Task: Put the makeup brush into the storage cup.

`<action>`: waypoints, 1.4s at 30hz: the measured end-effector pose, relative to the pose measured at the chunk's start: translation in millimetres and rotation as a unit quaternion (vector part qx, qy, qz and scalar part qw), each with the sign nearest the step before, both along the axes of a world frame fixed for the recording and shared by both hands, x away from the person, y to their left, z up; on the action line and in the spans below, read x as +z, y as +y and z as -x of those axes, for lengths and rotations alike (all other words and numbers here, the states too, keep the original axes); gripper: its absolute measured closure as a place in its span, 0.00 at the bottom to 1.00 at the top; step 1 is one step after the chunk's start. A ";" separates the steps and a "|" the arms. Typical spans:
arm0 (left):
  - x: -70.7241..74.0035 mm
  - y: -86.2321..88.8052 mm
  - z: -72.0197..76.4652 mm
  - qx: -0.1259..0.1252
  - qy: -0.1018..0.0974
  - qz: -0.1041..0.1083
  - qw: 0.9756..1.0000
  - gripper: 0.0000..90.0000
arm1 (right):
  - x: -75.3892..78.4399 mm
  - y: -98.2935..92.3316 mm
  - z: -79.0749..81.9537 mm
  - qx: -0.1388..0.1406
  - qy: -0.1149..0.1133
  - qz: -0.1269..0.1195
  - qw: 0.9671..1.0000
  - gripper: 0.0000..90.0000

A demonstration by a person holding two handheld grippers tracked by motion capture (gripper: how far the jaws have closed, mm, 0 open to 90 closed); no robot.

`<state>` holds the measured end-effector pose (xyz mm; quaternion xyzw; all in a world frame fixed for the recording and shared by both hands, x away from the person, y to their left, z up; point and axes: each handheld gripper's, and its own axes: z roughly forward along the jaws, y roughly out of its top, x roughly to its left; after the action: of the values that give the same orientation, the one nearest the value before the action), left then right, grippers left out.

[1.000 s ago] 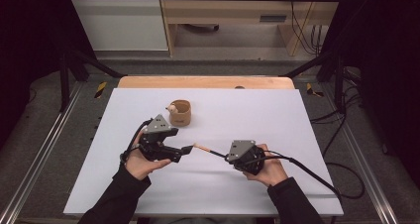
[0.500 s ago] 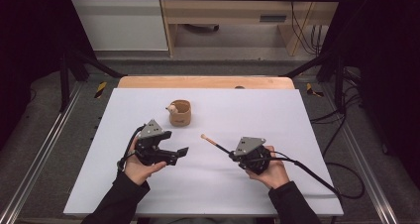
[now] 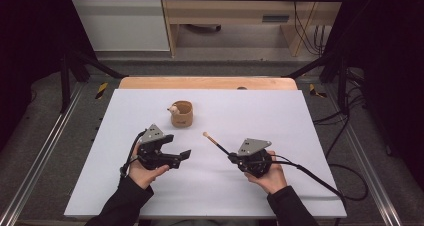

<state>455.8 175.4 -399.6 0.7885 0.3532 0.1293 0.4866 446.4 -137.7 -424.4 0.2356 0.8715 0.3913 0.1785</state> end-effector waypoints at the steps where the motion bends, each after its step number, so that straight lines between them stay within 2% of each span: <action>1: 0.2 -0.3 0.2 0.000 -0.001 0.004 1.000 0.15 | 0.5 0.0 0.0 -0.004 0.001 -0.006 1.000 0.94; 6: 4.0 -1.2 0.7 0.002 -0.009 0.030 0.999 0.16 | 1.2 0.9 -0.3 -0.009 -0.001 -0.031 0.999 0.94; 11: 6.9 -5.7 -1.5 -0.002 -0.013 0.034 0.999 0.15 | 3.7 0.9 -0.4 -0.011 -0.008 -0.047 0.999 0.94; 16: 10.1 -10.1 -4.0 -0.004 -0.019 0.048 0.999 0.16 | 7.0 0.0 -1.8 -0.017 -0.010 -0.064 0.998 0.94; 19: 13.7 -13.5 -4.7 -0.006 -0.025 0.063 0.998 0.16 | 8.8 0.0 -3.4 -0.022 -0.008 -0.076 0.997 0.94; 22: 17.3 -16.8 -5.8 -0.007 -0.028 0.066 0.997 0.16 | 10.7 0.7 -3.9 -0.023 -0.009 -0.080 0.997 0.94; 29: 21.5 -25.9 -9.2 -0.012 -0.028 0.088 0.996 0.16 | 17.0 -2.4 -5.6 -0.030 -0.018 -0.099 0.994 0.94; 36: 23.0 -31.8 -9.7 -0.016 -0.027 0.106 0.994 0.16 | 18.9 -3.1 -4.6 -0.031 -0.014 -0.120 0.992 0.94; 42: 22.5 -35.6 -11.2 -0.023 -0.023 0.122 0.992 0.17 | 17.8 -1.9 -4.0 -0.030 -0.014 -0.123 0.992 0.94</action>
<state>466.9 139.9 -377.1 0.7281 0.3369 0.0925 0.5897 450.4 -139.7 -406.6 0.2760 0.8069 0.4930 0.1721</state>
